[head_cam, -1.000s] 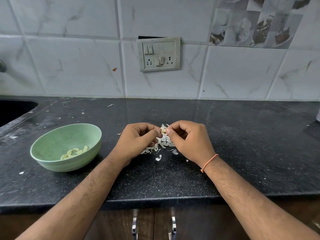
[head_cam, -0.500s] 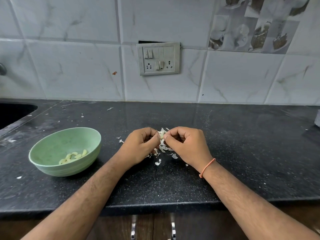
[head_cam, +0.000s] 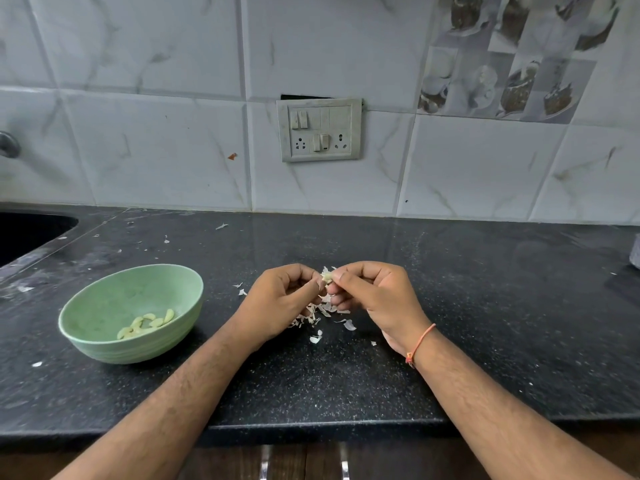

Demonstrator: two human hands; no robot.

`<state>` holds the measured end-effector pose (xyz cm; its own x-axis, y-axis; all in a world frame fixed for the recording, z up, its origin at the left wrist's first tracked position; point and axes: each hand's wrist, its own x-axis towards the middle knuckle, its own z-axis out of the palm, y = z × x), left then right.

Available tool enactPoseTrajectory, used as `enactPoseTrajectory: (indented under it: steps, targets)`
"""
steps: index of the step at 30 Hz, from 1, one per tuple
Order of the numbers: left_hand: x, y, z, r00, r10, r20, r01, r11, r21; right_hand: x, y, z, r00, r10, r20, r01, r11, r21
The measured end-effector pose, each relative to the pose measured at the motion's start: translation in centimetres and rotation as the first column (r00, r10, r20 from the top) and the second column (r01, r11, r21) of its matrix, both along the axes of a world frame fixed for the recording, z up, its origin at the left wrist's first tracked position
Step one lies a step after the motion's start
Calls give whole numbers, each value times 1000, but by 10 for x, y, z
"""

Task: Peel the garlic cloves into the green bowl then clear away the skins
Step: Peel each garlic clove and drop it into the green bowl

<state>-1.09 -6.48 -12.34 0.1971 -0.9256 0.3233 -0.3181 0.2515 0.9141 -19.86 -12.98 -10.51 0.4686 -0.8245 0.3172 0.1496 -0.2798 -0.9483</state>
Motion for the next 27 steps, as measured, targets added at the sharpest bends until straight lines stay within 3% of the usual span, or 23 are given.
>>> enactPoseTrajectory:
  steps: [3, 7, 11, 17, 23, 27]
  targets:
    - [-1, 3, 4, 995, 47, -92, -49, 999, -18, -2, -5, -3, 988, -138, -62, 128, 980, -153]
    - [-2, 7, 6, 996, 15, -87, -17, 1000, -26, -2, -4, -9, 957, -265, -116, 206, 906, -370]
    - [0, 7, 5, 998, 39, -56, -42, 998, -49, -2, -1, -9, 950, -289, -117, 217, 883, -415]
    - [-1, 4, 6, 997, 18, -71, -21, 999, -39, 2, -2, -8, 971, -205, -123, 155, 931, -330]
    - [-1, 3, 7, 999, -22, -42, 20, 999, -38, 4, -1, -6, 999, -33, -25, 31, 995, -93]
    - [2, -1, -1, 1000, -28, 0, 28, 999, -25, 4, -3, -5, 1000, -14, 24, 15, 999, -50]
